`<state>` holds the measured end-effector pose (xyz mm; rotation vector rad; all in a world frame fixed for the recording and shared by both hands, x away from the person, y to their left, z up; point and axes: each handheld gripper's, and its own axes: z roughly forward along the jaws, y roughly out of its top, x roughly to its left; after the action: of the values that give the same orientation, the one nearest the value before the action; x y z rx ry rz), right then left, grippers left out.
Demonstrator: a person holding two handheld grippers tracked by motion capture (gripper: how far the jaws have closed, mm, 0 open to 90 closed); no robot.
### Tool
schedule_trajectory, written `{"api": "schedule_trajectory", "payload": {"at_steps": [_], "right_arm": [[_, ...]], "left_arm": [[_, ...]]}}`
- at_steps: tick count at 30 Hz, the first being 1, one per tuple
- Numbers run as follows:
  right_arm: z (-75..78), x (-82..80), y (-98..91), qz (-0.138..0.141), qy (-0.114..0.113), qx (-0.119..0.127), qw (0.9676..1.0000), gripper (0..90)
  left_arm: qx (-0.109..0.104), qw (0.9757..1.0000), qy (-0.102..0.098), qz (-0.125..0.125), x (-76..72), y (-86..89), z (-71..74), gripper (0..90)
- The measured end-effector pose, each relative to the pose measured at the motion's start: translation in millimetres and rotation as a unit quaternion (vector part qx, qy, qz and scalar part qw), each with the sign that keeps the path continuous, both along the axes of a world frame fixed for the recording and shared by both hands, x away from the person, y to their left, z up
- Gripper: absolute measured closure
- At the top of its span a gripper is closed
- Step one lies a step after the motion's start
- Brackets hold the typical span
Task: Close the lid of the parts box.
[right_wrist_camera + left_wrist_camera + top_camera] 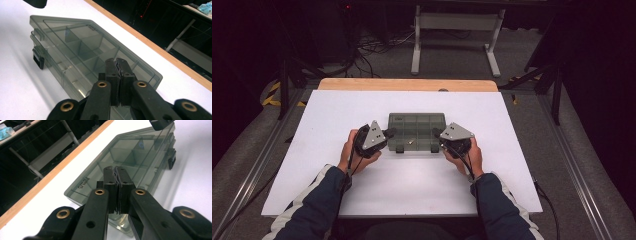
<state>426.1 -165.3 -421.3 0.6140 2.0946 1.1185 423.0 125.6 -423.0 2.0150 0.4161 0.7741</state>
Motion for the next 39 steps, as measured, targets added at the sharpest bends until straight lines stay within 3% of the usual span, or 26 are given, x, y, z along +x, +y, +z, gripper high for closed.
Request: {"api": "schedule_trajectory", "payload": {"at_steps": [17,27,32,39], "right_arm": [[-14.3,2.8,1.3,0.007,0.022,-0.011,0.9997,87.4],[-17.7,4.5,0.4,0.009,0.029,0.002,0.9995,88.9],[-21.9,6.6,0.7,0.013,0.041,-0.001,0.9991,89.2],[-23.3,8.2,-0.6,0.013,0.045,0.009,0.9989,89.5]], "left_arm": [[0.031,0.9991,0.028,-0.007,7.0,-7.4,-21.5,87.8],[0.022,0.9991,0.036,-0.008,8.1,-7.7,-23.9,88.5],[0.036,0.9985,0.04,-0.014,7.6,-11.0,-26.8,87.5],[0.027,0.9987,0.041,-0.017,9.3,-10.2,-28.7,88.0]]}}
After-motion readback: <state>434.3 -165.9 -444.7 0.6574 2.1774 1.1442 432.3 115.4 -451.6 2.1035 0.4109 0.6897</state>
